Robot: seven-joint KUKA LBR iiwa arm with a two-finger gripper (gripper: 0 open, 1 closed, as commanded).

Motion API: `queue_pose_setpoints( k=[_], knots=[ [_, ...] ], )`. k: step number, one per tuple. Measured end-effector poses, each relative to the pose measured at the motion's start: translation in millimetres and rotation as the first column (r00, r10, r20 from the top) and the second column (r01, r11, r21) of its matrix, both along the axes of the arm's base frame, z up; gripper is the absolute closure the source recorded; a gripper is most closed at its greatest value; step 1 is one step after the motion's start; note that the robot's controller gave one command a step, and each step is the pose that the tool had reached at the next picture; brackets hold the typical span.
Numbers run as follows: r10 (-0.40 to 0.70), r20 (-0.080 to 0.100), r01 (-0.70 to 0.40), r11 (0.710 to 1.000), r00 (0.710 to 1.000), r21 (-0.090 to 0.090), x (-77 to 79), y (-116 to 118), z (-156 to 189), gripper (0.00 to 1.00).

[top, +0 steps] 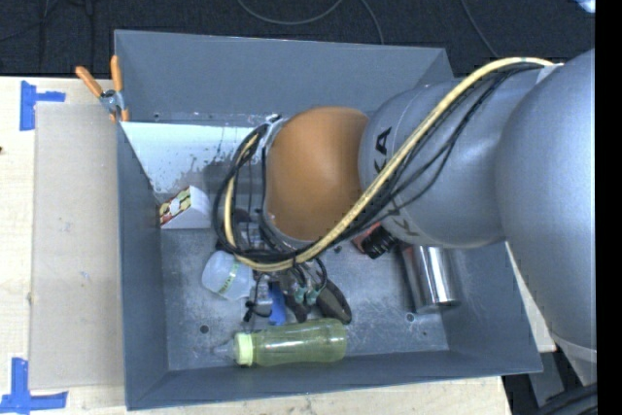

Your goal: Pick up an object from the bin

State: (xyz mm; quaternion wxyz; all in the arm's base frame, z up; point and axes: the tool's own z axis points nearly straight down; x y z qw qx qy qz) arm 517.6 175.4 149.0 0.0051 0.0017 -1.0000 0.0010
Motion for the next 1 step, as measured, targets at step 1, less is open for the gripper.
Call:
queue_pose_setpoints(
  k=[1],
  knots=[
    [-0.005, 0.007, 0.005, 1.000, 1.000, 0.001, 1.7, -0.9, 4.4, 0.00]
  ],
)
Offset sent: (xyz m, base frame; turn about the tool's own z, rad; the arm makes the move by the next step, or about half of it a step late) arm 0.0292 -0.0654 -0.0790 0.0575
